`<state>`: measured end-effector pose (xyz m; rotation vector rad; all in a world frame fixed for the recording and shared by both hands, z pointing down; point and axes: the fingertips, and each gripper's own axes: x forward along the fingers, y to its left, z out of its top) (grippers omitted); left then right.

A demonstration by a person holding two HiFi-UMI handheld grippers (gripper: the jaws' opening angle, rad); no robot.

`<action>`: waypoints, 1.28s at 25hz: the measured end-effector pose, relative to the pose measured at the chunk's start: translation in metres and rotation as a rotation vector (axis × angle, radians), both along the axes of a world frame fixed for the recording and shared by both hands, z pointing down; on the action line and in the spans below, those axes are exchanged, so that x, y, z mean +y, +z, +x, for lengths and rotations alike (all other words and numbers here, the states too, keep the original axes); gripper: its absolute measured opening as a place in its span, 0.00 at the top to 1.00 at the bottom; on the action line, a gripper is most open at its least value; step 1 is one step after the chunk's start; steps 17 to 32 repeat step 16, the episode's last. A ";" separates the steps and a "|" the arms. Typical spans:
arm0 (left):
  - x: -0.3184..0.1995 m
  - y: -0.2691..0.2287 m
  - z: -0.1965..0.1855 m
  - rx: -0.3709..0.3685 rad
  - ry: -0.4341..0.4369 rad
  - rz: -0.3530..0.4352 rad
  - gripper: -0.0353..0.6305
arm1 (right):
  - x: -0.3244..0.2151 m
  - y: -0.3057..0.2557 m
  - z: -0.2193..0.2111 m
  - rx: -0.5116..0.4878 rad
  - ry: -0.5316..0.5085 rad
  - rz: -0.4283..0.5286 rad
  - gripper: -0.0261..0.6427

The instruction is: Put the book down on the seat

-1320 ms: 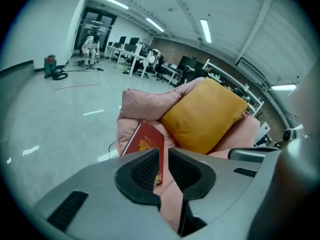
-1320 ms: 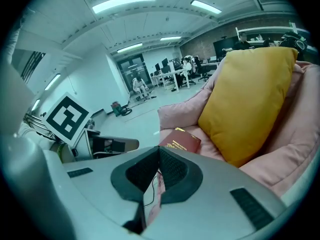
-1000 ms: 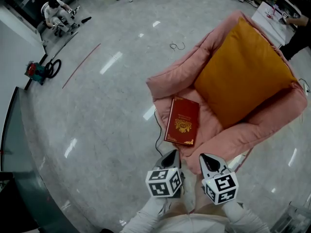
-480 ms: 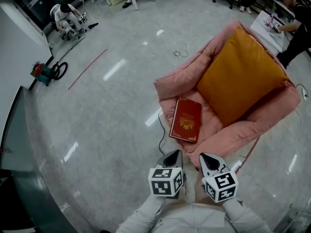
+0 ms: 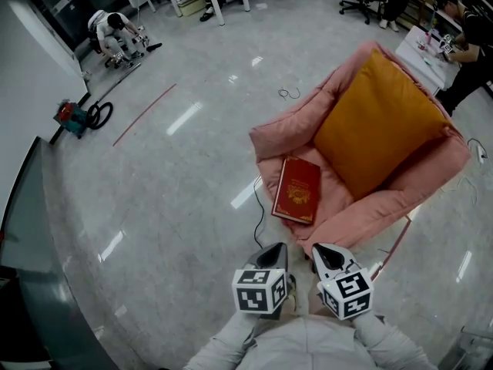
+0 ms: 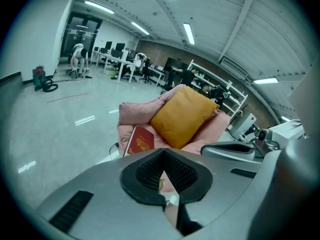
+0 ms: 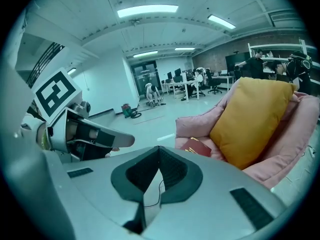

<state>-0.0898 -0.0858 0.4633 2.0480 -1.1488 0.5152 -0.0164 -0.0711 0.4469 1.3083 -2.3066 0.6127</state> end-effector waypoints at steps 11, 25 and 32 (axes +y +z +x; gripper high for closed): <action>-0.006 0.000 0.007 0.010 0.006 0.021 0.94 | 0.000 0.006 0.001 0.001 -0.027 0.007 0.95; -0.001 0.001 0.004 0.005 0.017 0.023 0.94 | 0.004 0.006 -0.007 0.000 -0.040 0.010 0.95; -0.001 0.001 0.004 0.005 0.017 0.023 0.94 | 0.004 0.006 -0.007 0.000 -0.040 0.010 0.95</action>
